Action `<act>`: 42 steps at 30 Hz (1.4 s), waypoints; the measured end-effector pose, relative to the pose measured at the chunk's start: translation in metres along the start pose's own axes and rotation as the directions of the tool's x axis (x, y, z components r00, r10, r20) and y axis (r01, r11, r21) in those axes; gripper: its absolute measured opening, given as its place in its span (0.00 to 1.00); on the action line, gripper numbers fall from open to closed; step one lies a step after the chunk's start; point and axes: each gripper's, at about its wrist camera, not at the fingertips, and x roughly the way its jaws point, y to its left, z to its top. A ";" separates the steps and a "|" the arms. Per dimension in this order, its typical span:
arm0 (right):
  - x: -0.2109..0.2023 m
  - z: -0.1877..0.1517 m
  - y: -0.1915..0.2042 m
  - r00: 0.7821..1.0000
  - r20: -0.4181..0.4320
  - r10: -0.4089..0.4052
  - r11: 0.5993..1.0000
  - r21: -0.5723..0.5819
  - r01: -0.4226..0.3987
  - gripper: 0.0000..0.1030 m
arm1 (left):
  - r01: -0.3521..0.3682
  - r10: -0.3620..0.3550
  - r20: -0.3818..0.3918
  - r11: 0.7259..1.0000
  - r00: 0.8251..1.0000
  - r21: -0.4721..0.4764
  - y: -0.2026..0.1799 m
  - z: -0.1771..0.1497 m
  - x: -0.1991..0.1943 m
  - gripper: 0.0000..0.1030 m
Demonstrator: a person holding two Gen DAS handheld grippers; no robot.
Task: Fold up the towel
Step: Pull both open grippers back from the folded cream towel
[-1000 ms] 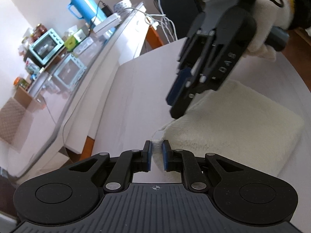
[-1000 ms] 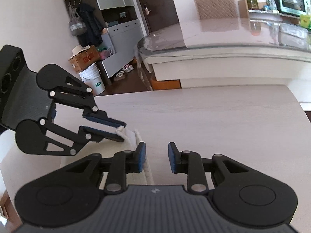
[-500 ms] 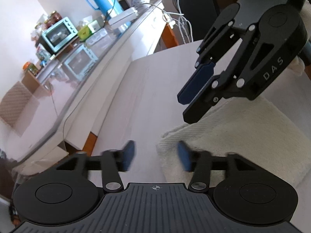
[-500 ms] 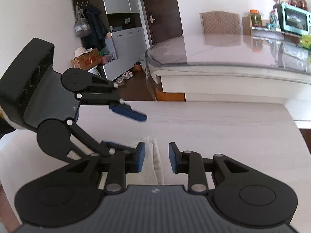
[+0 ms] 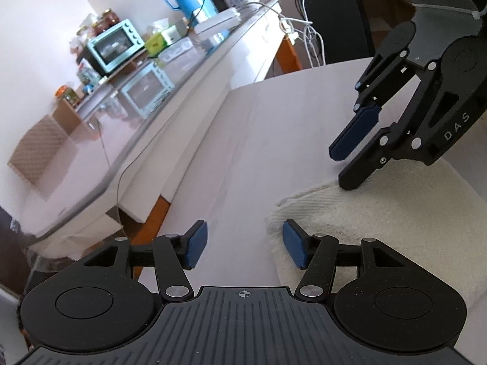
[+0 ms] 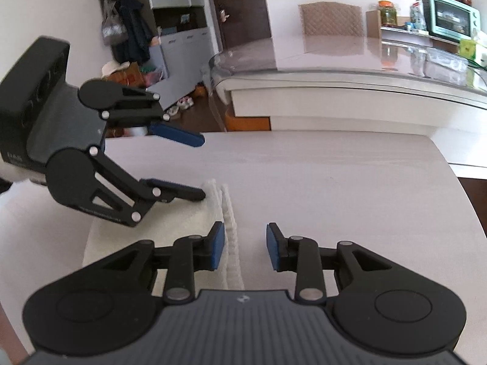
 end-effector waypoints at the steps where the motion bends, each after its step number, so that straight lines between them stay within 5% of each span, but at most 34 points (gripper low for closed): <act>1: -0.003 0.000 0.000 1.000 0.009 -0.002 1.000 0.004 0.002 0.32 | -0.001 0.001 0.005 1.000 1.000 -0.010 0.002 0.000 -0.003 0.59; 12: -0.065 -0.042 0.015 0.996 0.060 -0.059 0.995 0.086 0.054 0.32 | 0.033 -0.033 -0.001 0.999 0.999 -0.043 -0.011 -0.027 -0.043 0.59; 33: -0.016 -0.028 0.016 0.993 0.034 -0.117 0.993 -0.031 0.118 0.34 | 0.033 -0.037 -0.037 0.992 0.999 -0.118 -0.035 -0.052 -0.075 0.58; 37: -0.031 -0.028 0.021 0.994 0.068 -0.082 0.996 -0.017 0.084 0.34 | 0.008 -0.004 0.025 0.988 1.000 -0.155 -0.029 -0.044 -0.088 0.59; 42: -0.063 -0.046 0.036 0.995 0.094 -0.044 0.999 0.010 0.044 0.34 | 0.111 -0.099 0.103 0.987 0.990 -0.119 -0.044 -0.019 -0.086 0.59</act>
